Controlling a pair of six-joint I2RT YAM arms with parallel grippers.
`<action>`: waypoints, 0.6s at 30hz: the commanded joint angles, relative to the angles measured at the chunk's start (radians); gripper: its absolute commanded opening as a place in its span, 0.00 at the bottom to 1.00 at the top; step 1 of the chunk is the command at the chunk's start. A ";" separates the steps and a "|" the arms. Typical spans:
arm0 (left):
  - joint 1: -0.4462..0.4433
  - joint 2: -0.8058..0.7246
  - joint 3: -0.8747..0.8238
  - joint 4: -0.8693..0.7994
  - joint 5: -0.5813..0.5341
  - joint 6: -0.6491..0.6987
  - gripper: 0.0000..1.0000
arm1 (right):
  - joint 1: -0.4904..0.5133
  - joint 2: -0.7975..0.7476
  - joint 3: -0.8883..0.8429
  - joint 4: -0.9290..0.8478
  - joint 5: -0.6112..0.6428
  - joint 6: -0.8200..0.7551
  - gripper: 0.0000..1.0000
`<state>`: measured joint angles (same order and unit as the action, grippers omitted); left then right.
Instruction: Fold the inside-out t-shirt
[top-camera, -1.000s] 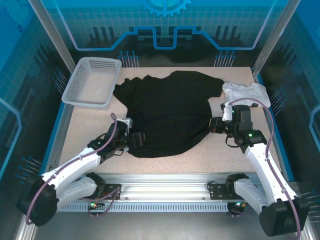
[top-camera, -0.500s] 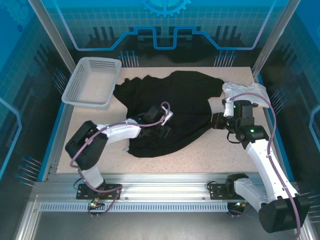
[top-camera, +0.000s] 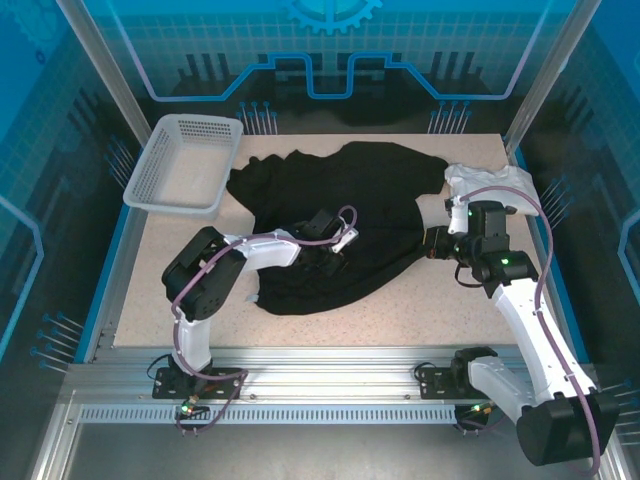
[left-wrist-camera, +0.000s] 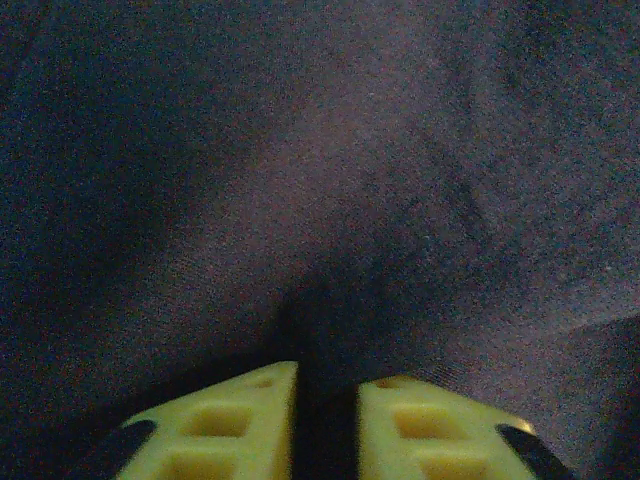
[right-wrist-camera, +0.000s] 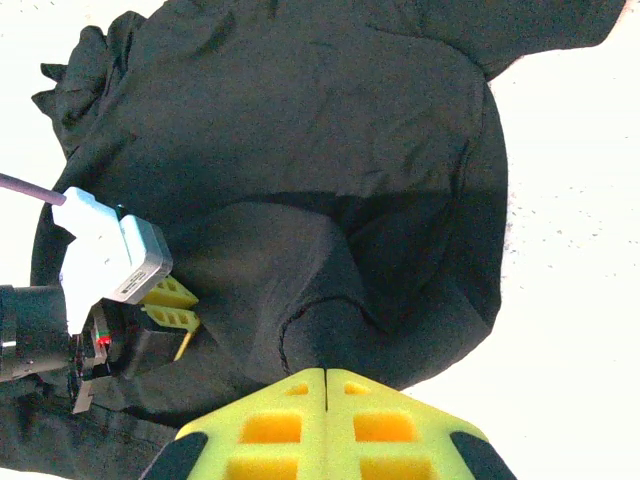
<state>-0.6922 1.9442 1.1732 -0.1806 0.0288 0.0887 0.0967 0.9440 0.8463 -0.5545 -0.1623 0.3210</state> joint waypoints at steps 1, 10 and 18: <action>-0.006 -0.014 0.029 -0.043 0.046 0.001 0.10 | -0.018 0.003 0.028 -0.013 0.000 -0.003 0.00; -0.007 -0.229 0.008 -0.097 0.072 -0.038 0.00 | -0.018 0.058 0.003 0.003 0.080 0.063 0.00; 0.008 -0.365 0.002 -0.100 0.074 -0.108 0.00 | -0.032 0.260 0.150 0.006 0.210 -0.002 0.34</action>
<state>-0.6903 1.6043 1.1755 -0.2573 0.0807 0.0296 0.0818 1.2076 0.9310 -0.5518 -0.0051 0.3458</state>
